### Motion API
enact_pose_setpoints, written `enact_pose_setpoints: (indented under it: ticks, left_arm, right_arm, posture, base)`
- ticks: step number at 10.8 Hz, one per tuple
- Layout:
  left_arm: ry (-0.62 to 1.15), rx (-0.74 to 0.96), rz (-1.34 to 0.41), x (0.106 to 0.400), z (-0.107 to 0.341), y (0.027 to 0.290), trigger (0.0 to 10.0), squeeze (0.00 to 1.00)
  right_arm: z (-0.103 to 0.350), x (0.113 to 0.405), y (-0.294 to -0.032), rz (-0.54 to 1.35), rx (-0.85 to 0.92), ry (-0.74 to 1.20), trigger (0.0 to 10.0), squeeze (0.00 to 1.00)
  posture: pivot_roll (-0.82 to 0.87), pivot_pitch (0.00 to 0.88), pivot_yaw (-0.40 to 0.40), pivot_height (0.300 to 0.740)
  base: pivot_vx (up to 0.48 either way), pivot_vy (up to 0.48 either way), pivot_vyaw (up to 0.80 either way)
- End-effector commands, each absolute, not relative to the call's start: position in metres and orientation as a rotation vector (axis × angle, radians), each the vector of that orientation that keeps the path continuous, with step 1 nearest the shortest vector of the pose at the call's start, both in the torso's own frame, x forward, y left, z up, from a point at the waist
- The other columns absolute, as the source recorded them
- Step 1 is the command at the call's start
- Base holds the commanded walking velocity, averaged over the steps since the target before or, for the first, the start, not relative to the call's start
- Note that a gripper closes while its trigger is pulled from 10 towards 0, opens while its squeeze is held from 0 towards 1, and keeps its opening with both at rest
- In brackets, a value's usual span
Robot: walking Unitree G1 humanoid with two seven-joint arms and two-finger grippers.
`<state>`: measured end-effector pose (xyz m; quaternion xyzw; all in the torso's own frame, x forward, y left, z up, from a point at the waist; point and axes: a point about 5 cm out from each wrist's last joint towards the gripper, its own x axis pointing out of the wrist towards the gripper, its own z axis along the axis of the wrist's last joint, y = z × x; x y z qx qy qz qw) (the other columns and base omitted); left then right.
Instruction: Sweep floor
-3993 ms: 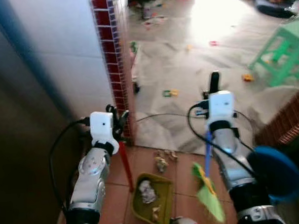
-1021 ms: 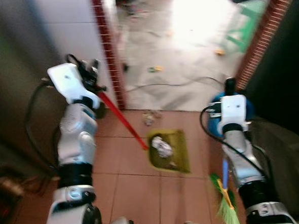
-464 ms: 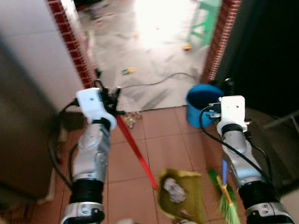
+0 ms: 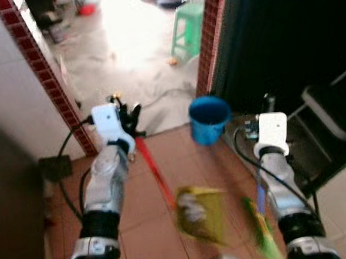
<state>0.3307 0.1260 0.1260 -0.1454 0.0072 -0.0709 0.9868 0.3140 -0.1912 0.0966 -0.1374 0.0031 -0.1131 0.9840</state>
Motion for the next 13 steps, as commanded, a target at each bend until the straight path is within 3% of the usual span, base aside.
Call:
enact_pose_setpoints:
  ticks: [1,6,10,13]
  left_arm:
    - [-0.057,-0.301,-0.137,0.332,0.141,0.129,10.0,0.00]
    - [-0.120,-0.251,-0.088,0.327,0.147,0.132,10.0,0.00]
    - [-0.267,-0.282,-0.045,0.337,0.190,0.139,10.0,0.00]
    - [-0.323,-0.309,-0.022,0.343,0.211,0.147,10.0,0.00]
  right_arm:
    - [0.103,0.317,-0.185,-0.214,-0.272,-0.020,10.0,0.00]
    - [0.101,0.316,-0.182,-0.201,-0.263,-0.021,10.0,0.00]
    - [0.099,0.317,-0.180,-0.179,-0.268,-0.008,10.0,0.00]
    - [0.098,0.318,-0.181,-0.179,-0.271,-0.002,10.0,0.00]
  posture:
    - [-0.04,0.000,0.033,0.740]
    - [-0.04,0.000,0.032,0.740]
    - [-0.04,0.000,0.027,0.740]
    - [-0.04,0.000,0.028,0.740]
  base:
    - [0.000,0.000,0.00]
    - [0.000,0.000,0.00]
    - [0.000,0.000,0.00]
    - [0.356,0.000,0.00]
